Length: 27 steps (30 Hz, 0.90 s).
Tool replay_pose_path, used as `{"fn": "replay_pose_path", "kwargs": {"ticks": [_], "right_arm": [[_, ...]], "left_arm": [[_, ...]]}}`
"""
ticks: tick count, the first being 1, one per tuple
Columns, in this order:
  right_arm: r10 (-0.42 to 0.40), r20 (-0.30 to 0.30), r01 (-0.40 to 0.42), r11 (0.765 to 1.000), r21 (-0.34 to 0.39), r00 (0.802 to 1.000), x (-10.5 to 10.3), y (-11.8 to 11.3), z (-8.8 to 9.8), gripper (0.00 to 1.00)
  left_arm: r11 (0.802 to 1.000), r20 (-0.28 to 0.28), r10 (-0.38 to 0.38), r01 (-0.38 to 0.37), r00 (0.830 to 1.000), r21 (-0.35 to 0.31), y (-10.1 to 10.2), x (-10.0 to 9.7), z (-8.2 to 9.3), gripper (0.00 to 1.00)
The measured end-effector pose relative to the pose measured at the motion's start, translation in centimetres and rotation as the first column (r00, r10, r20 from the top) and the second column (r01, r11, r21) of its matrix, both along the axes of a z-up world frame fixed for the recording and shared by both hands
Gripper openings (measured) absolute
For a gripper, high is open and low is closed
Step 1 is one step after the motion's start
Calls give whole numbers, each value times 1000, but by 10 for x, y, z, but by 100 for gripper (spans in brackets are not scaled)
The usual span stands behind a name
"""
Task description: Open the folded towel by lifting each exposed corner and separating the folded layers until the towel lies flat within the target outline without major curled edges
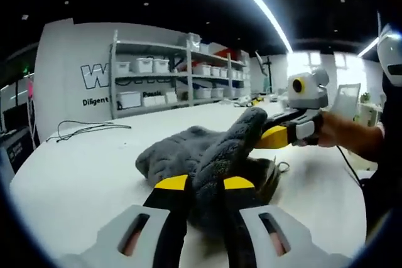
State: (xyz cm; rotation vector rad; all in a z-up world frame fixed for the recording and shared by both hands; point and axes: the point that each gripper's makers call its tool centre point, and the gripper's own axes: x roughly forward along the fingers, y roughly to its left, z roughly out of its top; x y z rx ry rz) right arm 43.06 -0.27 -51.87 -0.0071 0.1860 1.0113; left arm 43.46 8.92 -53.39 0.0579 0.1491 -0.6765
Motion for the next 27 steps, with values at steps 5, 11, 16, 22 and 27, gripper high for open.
{"fn": "replay_pose_path", "kwargs": {"ticks": [5,11,16,22,27], "right_arm": [[8,14,-8,1000,-12,1000,2,4,0,19],[4,25,-3,999,-51,1000,10,1,-4,24],[-15,26,17,996,-91,1000,26,-2,-9,29],[-17,20,19,991,-134,1000,49,-5,-16,40],[30,59,-14,967,-255,998,66,-7,-27,47]], "left_arm": [[997,-28,32,-34,999,-76,7,4,1,13],[984,-59,62,-71,996,-164,16,6,2,12],[982,-64,65,-75,996,-175,15,6,2,13],[982,-67,62,-72,996,-175,14,4,1,13],[986,-54,56,-64,997,-154,13,2,0,13]]}}
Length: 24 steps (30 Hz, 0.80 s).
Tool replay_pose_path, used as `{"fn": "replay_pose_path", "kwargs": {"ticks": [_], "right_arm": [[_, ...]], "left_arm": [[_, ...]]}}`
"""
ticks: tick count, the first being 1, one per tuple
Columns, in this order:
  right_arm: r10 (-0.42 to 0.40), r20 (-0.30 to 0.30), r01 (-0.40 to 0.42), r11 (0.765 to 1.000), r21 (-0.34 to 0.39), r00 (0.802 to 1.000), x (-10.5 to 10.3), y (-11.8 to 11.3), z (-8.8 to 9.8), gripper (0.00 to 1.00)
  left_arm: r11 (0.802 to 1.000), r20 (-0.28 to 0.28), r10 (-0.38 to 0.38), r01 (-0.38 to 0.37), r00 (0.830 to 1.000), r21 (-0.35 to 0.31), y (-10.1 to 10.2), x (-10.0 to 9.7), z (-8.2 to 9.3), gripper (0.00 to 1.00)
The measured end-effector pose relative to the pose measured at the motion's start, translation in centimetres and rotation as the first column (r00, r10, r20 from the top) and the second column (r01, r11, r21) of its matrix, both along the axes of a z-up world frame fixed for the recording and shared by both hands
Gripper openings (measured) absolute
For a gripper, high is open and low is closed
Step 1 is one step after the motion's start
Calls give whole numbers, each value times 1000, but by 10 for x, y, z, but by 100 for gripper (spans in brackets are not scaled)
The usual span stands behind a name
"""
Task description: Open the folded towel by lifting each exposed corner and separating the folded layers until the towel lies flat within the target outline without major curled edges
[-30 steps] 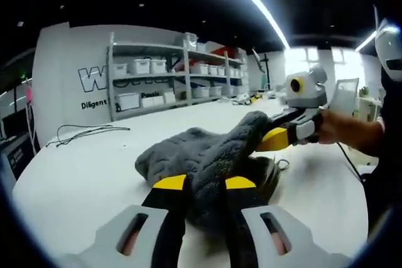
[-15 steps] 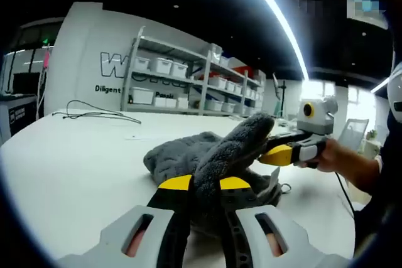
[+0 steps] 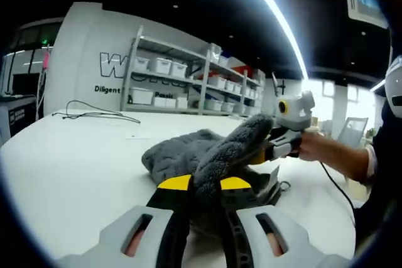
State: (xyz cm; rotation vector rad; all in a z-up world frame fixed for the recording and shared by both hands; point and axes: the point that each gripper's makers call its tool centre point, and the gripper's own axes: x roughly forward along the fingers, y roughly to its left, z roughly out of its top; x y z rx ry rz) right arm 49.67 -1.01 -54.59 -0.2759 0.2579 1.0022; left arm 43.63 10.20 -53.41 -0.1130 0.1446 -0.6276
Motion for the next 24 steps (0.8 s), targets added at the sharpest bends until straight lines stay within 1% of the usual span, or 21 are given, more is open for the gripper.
{"fn": "replay_pose_path", "kwargs": {"ticks": [1,3,6,9,10,12,13,14,15,17,18,19,20,21,24], "right_arm": [[13,12,-13,1000,-13,1000,3,0,-1,49],[58,57,-56,998,-35,997,9,2,-1,53],[114,83,-109,992,-63,990,13,4,-3,55],[190,178,-171,978,-116,965,17,8,3,61],[228,231,-199,970,-141,946,18,10,8,63],[300,304,-251,949,-189,904,18,12,13,62],[338,327,-277,935,-221,882,16,13,14,60],[385,348,-308,916,-256,855,12,15,15,56],[418,366,-330,902,-279,831,9,17,16,52],[497,419,-366,859,-357,760,3,22,18,43],[528,437,-376,840,-391,728,1,24,19,39],[549,442,-382,827,-413,710,0,26,19,34],[555,433,-388,822,-417,710,-1,27,19,29],[566,433,-394,815,-425,702,-2,28,19,26],[590,420,-411,797,-443,690,-5,26,18,12]], "left_arm": [[1000,3,-3,3,1000,6,-1,0,-1,14],[1000,6,-6,6,1000,11,-1,-1,-2,14],[1000,10,-9,9,1000,13,-3,-1,-2,14],[1000,17,-11,11,1000,22,-3,-2,-2,14],[1000,19,-12,11,1000,23,-3,-2,-2,15],[1000,25,-13,12,1000,25,-2,-2,-2,15],[1000,27,-15,14,1000,27,-2,-3,-1,15],[999,33,-18,17,999,30,-3,-3,-1,15],[999,45,-23,21,999,37,-4,-4,0,15],[999,54,-28,26,998,45,-4,-5,1,15],[998,59,-31,28,998,50,-5,-6,1,15],[998,60,-32,29,998,52,-5,-6,0,15],[998,61,-34,31,998,53,-5,-6,0,16],[998,65,-37,34,997,52,-6,-7,1,16],[998,74,-47,43,996,54,-7,-11,2,16]]}}
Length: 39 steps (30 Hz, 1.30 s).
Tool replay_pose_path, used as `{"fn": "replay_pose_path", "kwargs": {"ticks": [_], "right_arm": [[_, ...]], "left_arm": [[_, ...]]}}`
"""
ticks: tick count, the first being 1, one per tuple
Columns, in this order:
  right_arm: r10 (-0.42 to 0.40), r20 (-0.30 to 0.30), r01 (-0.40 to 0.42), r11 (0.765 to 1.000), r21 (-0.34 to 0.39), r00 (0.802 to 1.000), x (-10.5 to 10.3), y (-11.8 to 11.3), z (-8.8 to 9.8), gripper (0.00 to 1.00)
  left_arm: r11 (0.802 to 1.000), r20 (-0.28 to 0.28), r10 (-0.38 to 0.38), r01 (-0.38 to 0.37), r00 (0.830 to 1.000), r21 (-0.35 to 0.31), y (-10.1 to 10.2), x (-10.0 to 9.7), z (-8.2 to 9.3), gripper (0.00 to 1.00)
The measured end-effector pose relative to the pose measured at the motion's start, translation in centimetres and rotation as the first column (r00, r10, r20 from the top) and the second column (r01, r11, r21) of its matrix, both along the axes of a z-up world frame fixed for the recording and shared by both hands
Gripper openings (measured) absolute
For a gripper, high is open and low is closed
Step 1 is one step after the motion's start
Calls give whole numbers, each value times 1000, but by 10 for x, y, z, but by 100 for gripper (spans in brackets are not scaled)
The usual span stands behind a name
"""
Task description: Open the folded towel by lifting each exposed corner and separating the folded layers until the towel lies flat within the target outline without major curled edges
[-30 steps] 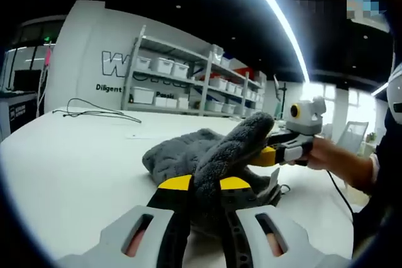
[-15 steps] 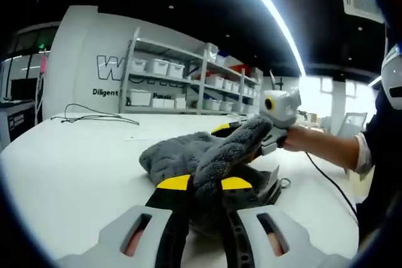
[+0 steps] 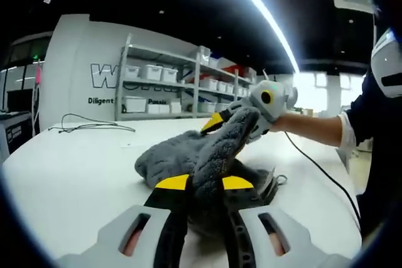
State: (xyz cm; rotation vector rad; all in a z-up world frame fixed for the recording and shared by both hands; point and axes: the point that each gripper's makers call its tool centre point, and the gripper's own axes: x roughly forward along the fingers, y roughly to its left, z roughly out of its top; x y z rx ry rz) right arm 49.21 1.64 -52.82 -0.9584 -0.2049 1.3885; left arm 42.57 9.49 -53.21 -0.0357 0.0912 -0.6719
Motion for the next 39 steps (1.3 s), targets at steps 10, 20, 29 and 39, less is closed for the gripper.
{"fn": "replay_pose_path", "kwargs": {"ticks": [10,20,29,39], "right_arm": [[30,34,-28,999,-45,999,-6,8,14,5],[58,118,-41,989,-142,991,-8,26,31,5],[101,169,-73,984,-164,980,-16,50,46,5],[147,195,-113,978,-173,970,-24,71,49,5]], "left_arm": [[995,78,1,-9,997,99,-6,-9,9,33],[965,187,30,-77,982,252,-13,-11,23,48],[941,254,71,-149,965,305,-10,-11,42,46],[926,261,169,-244,950,289,6,3,55,32]]}}
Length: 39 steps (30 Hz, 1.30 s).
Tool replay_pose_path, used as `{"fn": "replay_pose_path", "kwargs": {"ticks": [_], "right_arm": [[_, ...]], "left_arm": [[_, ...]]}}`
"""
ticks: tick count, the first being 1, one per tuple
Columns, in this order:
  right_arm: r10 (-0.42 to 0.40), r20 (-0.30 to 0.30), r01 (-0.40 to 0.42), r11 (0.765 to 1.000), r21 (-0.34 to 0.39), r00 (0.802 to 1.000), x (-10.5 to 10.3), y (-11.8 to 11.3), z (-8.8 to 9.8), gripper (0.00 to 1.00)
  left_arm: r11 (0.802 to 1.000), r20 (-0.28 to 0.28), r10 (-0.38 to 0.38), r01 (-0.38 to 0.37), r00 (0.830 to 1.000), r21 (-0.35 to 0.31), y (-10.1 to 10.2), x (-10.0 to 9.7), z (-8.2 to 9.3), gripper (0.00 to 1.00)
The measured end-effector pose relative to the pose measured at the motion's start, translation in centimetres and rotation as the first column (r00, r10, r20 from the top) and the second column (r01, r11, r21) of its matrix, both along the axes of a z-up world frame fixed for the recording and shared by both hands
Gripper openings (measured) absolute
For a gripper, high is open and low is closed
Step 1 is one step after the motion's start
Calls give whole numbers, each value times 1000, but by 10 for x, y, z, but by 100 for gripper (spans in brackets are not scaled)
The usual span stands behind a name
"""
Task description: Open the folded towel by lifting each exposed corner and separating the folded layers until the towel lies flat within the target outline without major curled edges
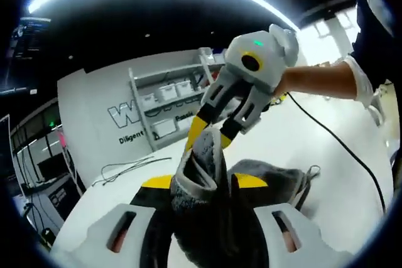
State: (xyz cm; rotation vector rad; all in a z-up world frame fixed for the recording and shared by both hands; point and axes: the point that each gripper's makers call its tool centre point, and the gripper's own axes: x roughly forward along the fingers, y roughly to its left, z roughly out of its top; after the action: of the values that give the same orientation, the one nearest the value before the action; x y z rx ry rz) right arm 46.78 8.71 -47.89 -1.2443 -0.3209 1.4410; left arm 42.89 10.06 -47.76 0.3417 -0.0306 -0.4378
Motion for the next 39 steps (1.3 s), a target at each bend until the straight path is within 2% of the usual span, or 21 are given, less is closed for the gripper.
{"fn": "replay_pose_path", "kwargs": {"ticks": [5,8,13,15,19,22,27,31,35,39], "right_arm": [[5,8,-5,1000,1,1000,1,6,0,6],[7,11,-7,1000,10,1000,1,9,0,6],[11,8,-11,999,50,1000,3,11,-2,13],[7,2,-7,998,65,1000,4,12,-1,18],[-2,-20,4,995,98,1000,5,9,0,20],[-18,-43,23,993,120,999,8,6,-1,22],[-51,-114,70,983,167,992,12,-1,-3,24],[-74,-152,104,974,200,986,15,-8,-3,27],[-87,-178,125,968,215,980,16,-14,-6,29],[-122,-215,169,960,221,969,19,-22,-12,31]], "left_arm": [[999,-23,37,-38,999,-26,10,6,-2,25],[995,-49,28,-32,998,-91,12,6,-4,18],[986,-68,35,-46,997,-160,21,9,-4,14],[973,-83,35,-53,996,-224,26,10,-5,14],[942,-105,28,-62,994,-330,36,11,-6,14],[932,-112,45,-82,993,-352,45,11,-10,14],[917,-118,61,-102,991,-385,54,11,-14,14],[893,-128,63,-113,990,-436,60,12,-15,14],[887,-132,79,-130,988,-443,64,13,-17,14],[872,-143,98,-154,985,-464,72,13,-21,14]]}}
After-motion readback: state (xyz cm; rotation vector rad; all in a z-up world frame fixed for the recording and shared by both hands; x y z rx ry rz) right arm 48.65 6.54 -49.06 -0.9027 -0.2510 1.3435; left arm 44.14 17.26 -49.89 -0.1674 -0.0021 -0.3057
